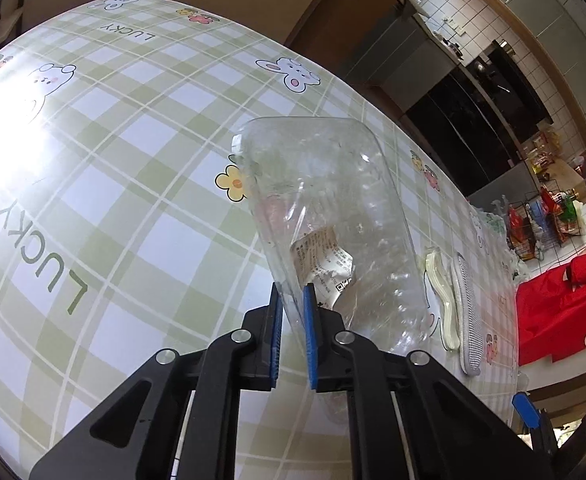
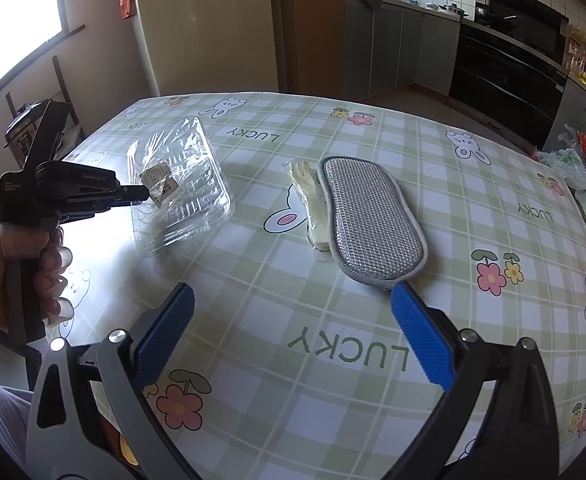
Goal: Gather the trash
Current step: 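Grasp the clear plastic tray by its rim with the left tool and lift, then grasp the small round clear lid with the right tool while the left tool holds the tray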
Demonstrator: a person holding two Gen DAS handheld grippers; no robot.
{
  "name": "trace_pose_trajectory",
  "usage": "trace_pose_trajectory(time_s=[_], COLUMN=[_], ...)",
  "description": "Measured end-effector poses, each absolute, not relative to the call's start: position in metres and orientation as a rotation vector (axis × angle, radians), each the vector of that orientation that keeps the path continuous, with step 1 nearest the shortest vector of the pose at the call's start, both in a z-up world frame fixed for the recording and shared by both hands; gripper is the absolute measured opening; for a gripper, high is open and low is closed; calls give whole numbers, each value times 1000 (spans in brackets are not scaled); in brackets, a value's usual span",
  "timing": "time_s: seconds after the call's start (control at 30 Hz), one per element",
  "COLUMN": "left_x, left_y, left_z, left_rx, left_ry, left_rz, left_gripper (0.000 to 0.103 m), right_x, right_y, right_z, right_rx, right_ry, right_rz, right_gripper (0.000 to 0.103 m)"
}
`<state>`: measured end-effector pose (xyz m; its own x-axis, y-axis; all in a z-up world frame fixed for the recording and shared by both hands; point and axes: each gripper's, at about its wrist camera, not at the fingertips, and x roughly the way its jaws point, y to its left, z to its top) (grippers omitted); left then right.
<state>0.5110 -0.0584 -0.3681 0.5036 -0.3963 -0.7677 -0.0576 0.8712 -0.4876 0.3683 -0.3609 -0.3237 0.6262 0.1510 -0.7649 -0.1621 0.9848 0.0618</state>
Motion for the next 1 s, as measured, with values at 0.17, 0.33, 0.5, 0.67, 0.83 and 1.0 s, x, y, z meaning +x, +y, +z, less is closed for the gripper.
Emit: trace_pose_trajectory(time_s=[0.17,0.33,0.5,0.67,0.83,1.0], left_x=[486,456,430,411,397,387], left_y=[-42,9,67,114,138,144], left_z=[-342,-323,-313,-304,-294,-291], left_rx=[-477,-512,-488,-437,-423,-446], left_ry=[970,909,864,825,783,762], left_rz=[-276,-229,-131,-17,15,14], left_gripper=[6,6,6,6,6,6], right_x=[373,395,432,483,532,560], right_y=[-348,-326,-283,-241,-201,-182], right_z=[-318,-320,-328,-341,-369,-393], right_rx=[-30,-33,-80,-68,-108,-144], right_ry=[870,876,868,901,1005,1088], right_rz=[205,261,342,412,407,343], right_gripper=[97,97,97,97,96,96])
